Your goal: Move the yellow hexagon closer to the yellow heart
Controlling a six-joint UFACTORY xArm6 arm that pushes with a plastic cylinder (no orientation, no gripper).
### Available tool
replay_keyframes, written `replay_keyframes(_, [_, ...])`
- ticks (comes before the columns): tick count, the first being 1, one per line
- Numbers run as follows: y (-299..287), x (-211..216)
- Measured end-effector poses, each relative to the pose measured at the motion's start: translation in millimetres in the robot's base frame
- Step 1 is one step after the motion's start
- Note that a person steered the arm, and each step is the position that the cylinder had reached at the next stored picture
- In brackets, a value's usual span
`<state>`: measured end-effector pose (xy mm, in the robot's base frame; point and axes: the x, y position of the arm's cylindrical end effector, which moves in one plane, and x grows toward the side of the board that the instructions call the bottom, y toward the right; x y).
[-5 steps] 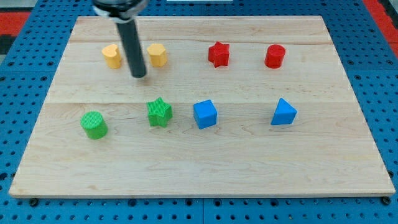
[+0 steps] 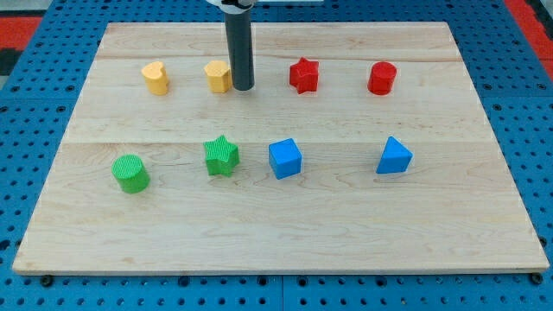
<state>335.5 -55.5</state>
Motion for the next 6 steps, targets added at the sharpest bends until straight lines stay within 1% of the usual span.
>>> replay_keyframes(2, [0, -21])
replay_keyframes(4, [-59, -21])
replay_keyframes(6, [-52, -33])
